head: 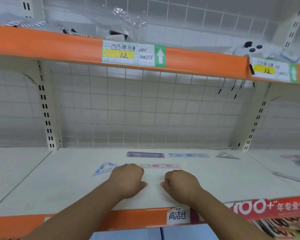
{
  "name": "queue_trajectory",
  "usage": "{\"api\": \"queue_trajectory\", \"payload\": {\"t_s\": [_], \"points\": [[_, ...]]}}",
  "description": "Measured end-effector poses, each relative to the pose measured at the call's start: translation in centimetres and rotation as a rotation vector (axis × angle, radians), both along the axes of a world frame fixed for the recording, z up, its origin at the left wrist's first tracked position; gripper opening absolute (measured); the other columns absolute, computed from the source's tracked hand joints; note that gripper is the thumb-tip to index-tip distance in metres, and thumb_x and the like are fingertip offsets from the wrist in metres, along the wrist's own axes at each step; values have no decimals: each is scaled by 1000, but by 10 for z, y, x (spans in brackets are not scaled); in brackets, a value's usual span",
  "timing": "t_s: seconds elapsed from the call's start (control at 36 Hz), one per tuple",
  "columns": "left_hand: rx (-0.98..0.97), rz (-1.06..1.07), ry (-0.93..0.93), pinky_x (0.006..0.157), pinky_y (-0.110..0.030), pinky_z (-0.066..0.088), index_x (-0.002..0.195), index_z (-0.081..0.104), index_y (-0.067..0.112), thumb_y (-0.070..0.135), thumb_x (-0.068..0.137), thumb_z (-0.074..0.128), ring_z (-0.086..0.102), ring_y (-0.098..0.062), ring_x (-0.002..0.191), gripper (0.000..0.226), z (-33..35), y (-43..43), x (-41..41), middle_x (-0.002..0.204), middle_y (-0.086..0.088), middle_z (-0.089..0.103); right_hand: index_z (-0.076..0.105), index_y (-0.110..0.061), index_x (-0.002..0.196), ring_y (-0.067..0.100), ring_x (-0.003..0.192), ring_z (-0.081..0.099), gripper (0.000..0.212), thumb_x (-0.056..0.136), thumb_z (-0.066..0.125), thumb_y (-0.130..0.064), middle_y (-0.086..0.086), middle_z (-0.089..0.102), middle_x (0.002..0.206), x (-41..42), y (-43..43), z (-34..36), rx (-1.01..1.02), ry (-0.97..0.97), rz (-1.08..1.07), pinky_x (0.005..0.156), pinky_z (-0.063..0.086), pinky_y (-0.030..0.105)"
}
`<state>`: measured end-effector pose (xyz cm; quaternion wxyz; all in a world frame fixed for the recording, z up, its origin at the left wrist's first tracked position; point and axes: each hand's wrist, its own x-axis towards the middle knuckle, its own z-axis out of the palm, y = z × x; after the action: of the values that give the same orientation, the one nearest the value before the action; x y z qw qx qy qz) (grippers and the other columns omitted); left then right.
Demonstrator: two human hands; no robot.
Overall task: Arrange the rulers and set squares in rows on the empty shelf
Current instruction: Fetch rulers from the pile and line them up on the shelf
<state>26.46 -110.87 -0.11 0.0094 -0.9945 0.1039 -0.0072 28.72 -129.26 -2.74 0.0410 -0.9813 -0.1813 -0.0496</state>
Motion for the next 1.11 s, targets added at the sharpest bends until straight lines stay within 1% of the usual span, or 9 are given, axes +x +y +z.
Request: {"api": "queue_trajectory", "payload": {"t_s": [0.22, 0.31, 0.47, 0.67, 0.86, 0.92, 1.0, 1.06, 1.11], "points": [[39, -104, 6, 87, -33, 44, 123, 56, 17, 47, 96, 45, 53, -25, 114, 42, 9, -36, -7, 124, -6, 56, 60, -14, 95, 16, 79, 44, 30, 97, 42, -38, 4, 63, 99, -18, -39, 4, 13, -28, -98, 67, 35, 27], [47, -129, -2, 88, -34, 44, 123, 56, 17, 47, 96, 45, 53, -25, 115, 42, 14, -56, -7, 125, -5, 56, 53, -18, 87, 17, 79, 45, 25, 97, 42, -38, 2, 56, 90, -24, -60, 7, 24, -35, -126, 66, 34, 28], [52, -179, -8, 88, -34, 45, 126, 55, 17, 47, 96, 45, 54, -25, 115, 44, 20, -113, -9, 125, -5, 57, 59, -14, 95, 18, 80, 45, 29, 97, 42, -38, -1, 48, 87, -33, -114, 13, 33, -56, -170, 66, 36, 28], [35, -220, 0, 87, -36, 45, 125, 55, 15, 45, 96, 45, 54, -27, 113, 43, 20, -198, -17, 123, -7, 58, 61, -13, 97, 20, 86, 54, 31, 95, 44, -38, 1, 51, 90, -44, -200, 18, 32, -46, -226, 69, 40, 28], [36, -233, -3, 81, -34, 44, 116, 58, 13, 43, 96, 47, 55, -27, 107, 38, 19, -285, -28, 117, -8, 59, 53, -15, 86, 22, 87, 54, 22, 94, 43, -34, 1, 48, 90, -60, -286, 17, 32, -36, -233, 71, 42, 31], [25, -235, -3, 78, -33, 41, 115, 57, 14, 43, 96, 47, 55, -27, 108, 36, 18, -309, -31, 117, -7, 59, 57, -14, 93, 23, 93, 56, 26, 94, 44, -35, 1, 46, 91, -65, -310, 15, 22, -32, -231, 73, 44, 32], [9, -246, 5, 77, -32, 41, 113, 57, 14, 41, 96, 47, 55, -25, 107, 34, 16, -344, -34, 116, -7, 59, 58, -13, 99, 21, 84, 48, 29, 96, 43, -36, 0, 43, 90, -73, -343, 12, 21, -49, -231, 70, 40, 31], [7, -259, 9, 73, -30, 39, 106, 57, 14, 42, 95, 47, 56, -25, 103, 31, 14, -367, -35, 112, -6, 60, 57, -14, 93, 19, 81, 46, 26, 96, 42, -35, 1, 46, 91, -77, -364, 10, 37, -60, -239, 70, 42, 31], [12, -280, 16, 70, -29, 37, 105, 57, 15, 40, 95, 49, 56, -25, 100, 29, 13, -388, -37, 109, -7, 60, 57, -13, 91, 22, 85, 53, 25, 95, 44, -34, 4, 53, 96, -82, -383, 9, 38, -55, -257, 72, 46, 32]]}}
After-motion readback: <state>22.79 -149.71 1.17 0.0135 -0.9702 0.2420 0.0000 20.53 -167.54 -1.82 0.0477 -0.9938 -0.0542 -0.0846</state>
